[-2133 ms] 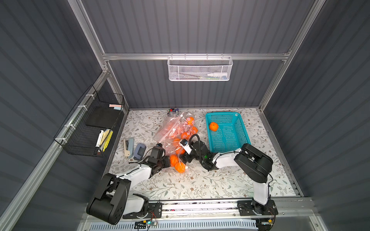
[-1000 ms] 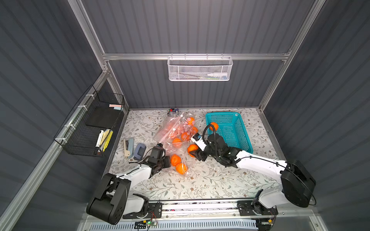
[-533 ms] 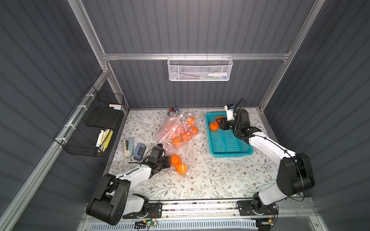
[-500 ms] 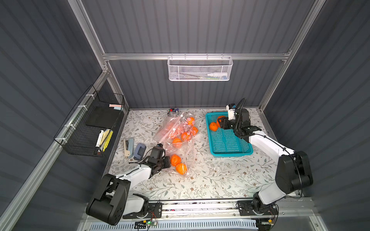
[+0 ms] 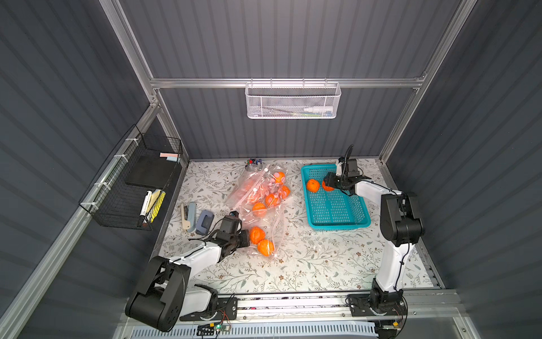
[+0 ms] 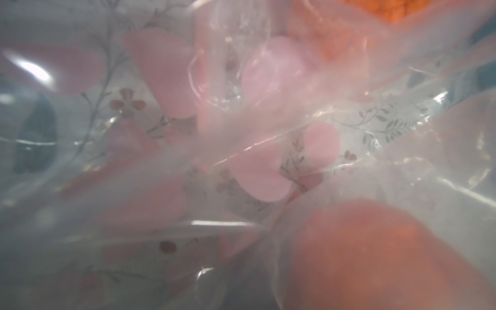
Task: Open the zip-top bag and take out the orange
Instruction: Place the orange in the basket.
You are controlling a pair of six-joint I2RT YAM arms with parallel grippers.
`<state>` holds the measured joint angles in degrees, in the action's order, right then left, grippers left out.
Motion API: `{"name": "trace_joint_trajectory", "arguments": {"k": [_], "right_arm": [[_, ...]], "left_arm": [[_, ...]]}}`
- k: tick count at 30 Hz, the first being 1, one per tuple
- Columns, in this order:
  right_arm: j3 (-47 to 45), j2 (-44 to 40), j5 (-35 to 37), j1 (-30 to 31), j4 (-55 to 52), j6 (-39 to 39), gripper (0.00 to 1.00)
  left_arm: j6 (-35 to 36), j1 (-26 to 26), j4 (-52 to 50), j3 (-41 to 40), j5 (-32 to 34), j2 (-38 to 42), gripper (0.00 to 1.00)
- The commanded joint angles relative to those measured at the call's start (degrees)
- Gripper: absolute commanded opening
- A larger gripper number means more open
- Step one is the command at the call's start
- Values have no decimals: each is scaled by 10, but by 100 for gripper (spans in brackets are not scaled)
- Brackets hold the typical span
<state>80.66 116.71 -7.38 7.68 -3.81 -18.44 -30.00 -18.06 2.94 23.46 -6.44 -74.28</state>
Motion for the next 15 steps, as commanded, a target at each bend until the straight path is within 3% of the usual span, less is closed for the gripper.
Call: {"name": "trace_joint_trajectory", "arguments": {"k": [1,8,15], "right_arm": [[35,30,-13,-7,-22,-14,50],[63,73,-57,-7,-24,-27,54],[66,50,-45,-7,-49,-11,72]], "left_arm": [[13,1,-51,-14,-8,-7,0],[13,1,-51,-12,-6,-11,0],[14,1,-52,-10,-7,-15,0]]}}
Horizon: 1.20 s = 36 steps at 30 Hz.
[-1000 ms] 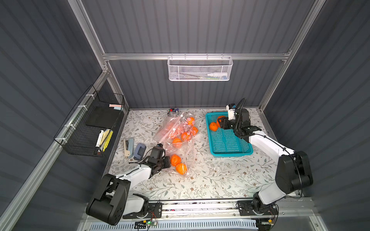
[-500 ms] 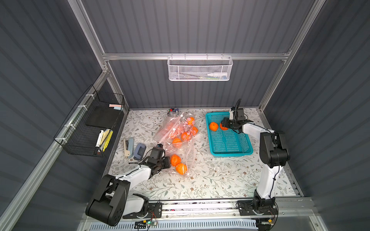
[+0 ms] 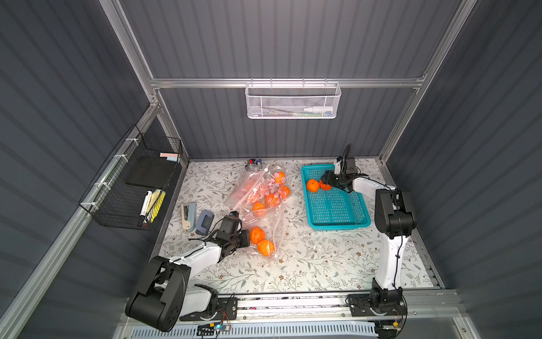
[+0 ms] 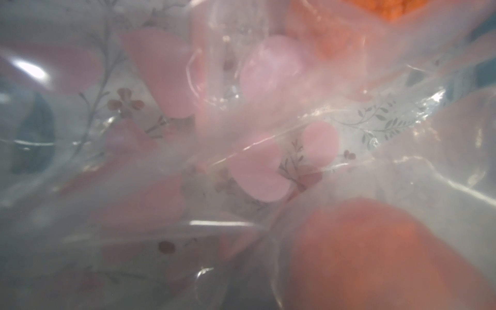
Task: Open the zip-top bag and take out the orange
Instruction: Place the orange in the basket, then pick up the orange from the zipper food storage bag.
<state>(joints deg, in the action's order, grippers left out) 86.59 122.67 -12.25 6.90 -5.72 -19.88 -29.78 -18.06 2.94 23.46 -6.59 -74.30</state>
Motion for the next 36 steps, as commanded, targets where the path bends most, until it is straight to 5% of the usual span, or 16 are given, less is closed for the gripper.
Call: {"name": "trace_joint_trajectory", "arguments": {"k": [1,6,10,14,19,24,36], "right_arm": [[0,-24,11,0,-32,8,74],[-31,-120,60,0,-62,37,79],[-111,-239,34,2,-62,51,73],[-227,-355,-104,36,-25,56,59],[-323,-426,-190,179,-5,135,43],[-357,-396,-206,297,41,180,24],[-304,-238,-173,366,39,201,18]], "left_arm": [[12,1,-52,-10,-5,-15,0],[12,1,-52,-11,-5,-15,0],[13,1,-52,-11,-4,-13,0],[13,1,-51,-11,-4,-14,0],[14,1,-52,-9,-1,-15,0],[14,1,-52,-11,1,-12,0],[13,1,-54,-11,3,-9,0]]}}
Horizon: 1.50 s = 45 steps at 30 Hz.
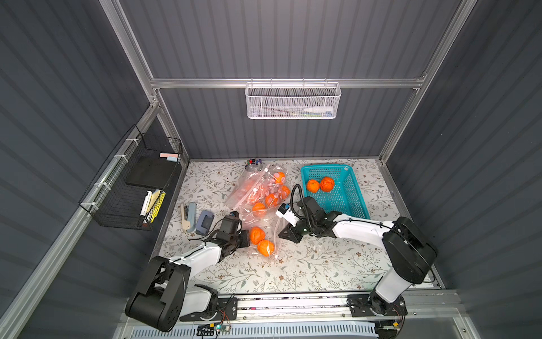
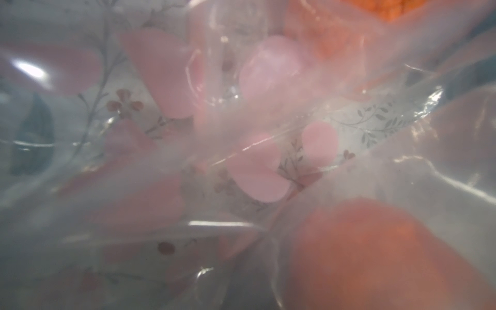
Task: Open the zip-top bag and take out the orange
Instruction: Pick up the orange from the zipper food storage bag.
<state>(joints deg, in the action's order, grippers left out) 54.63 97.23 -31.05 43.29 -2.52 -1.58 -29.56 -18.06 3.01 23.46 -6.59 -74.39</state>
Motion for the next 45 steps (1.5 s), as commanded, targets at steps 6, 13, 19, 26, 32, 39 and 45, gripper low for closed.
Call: {"name": "trace_joint_trajectory", "arguments": {"k": [6,13,19,26,32,39,45], "right_arm": [[21,63,39,15,3,40,18],[-35,64,-29,46,84,122,36],[-56,51,-52,69,133,152,60],[-16,84,-30,104,139,170,75],[28,127,-15,138,163,157,78],[69,175,28,160,190,124,78],[61,188,1,162,232,95,60]], "left_arm": [[12,2,-54,-11,2,-9,0],[11,1,-46,-8,-1,-20,0],[11,1,-45,-11,-2,-14,0],[11,1,-43,-10,-4,-19,0],[9,0,-42,-12,-7,-19,0],[7,0,-41,-12,-11,-20,0],[7,-1,-41,-13,-10,-21,0]]}}
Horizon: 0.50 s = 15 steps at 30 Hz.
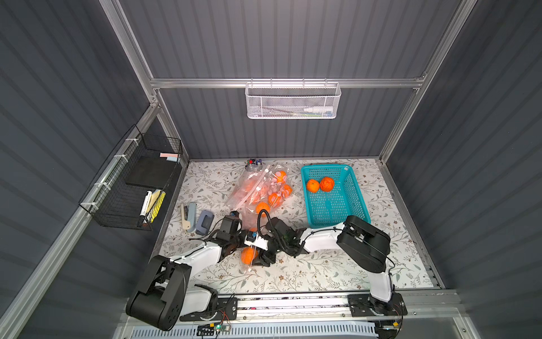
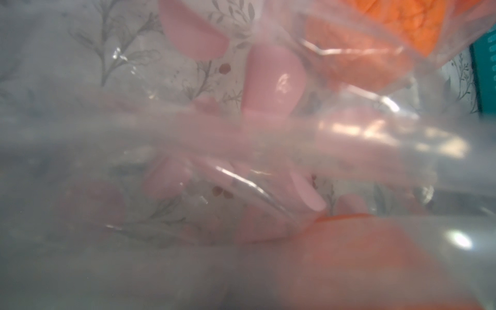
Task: Open the zip-top bag and take out the orange
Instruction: Pick up the orange from the zipper food storage bag.
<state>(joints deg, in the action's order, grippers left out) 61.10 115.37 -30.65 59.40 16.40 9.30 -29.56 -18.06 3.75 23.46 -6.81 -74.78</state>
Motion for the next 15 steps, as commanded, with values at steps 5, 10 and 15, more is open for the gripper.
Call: {"name": "trace_joint_trajectory", "arguments": {"k": [5,10,15], "right_arm": [[-44,-38,21,-2,46,4,46],[-79,-108,101,-18,-65,27,44],[-113,-194,206,-50,-171,10,44]], "left_arm": [[7,-1,-51,-14,-5,-12,0],[5,-1,-55,-14,4,-8,0],[5,-1,-57,-13,10,-10,0]]}}
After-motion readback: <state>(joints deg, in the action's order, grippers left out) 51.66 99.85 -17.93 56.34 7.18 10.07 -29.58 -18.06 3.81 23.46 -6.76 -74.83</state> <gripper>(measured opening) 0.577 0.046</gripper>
